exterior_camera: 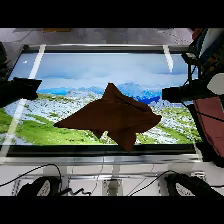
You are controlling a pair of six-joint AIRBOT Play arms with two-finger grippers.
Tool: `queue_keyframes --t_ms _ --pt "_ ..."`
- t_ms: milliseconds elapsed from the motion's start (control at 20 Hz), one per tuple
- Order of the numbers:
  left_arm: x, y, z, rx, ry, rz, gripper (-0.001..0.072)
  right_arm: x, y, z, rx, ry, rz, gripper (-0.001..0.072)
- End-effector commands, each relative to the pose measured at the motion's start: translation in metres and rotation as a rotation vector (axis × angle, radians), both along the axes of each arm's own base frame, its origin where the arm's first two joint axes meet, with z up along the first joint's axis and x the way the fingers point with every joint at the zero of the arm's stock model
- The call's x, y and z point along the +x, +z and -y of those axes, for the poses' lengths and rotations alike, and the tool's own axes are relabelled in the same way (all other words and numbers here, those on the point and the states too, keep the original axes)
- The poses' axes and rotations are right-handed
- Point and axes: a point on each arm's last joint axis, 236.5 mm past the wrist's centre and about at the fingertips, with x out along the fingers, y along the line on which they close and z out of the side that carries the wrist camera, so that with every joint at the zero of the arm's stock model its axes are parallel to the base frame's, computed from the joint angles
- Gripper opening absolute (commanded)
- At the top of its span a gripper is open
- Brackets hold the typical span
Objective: Fold the clothes and pants, and hang the long-sleeved shirts on hangers.
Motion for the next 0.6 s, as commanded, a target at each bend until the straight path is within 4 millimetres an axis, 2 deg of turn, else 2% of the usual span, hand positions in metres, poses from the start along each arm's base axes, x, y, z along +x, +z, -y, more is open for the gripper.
queue_keyframes --t_ms 0,100,150,250,350,450,550 --pt "0.0 0.0 0.0 0.0 0.001 -0.001 0.0015 0.017 0.007 0.006 -0.035 0.003 0.078 0.0014" --pt "0.0 0.0 0.0 0.0 0.002 0.001 0.0015 0.008 -0.004 0.021 -0.141 0.082 0.04 0.0013" --pt "0.001 0.001 -0.001 -0.001 0.006 0.005 0.0015 -0.001 -0.02 0.028 -0.166 0.105 -0.015 0.0013" --pt "0.002 0.001 -0.002 -0.001 0.008 0.007 0.0015 -0.023 -0.066 0.042 -0.181 0.122 -0.125 0.0013" --pt "0.001 0.001 -0.001 -0.008 0.01 0.003 0.0015 -0.051 -0.124 0.053 -0.152 0.111 -0.222 0.0012" --pt "0.001 0.001 -0.001 -0.053 0.03 -0.02 0.0015 -0.065 -0.169 0.042 -0.015 0.047 -0.214 0.0012" --pt "0.001 0.001 -0.001 -0.063 0.035 -0.024 0.0015 -0.061 -0.198 0.029 0.145 -0.103 -0.16 0.0013"
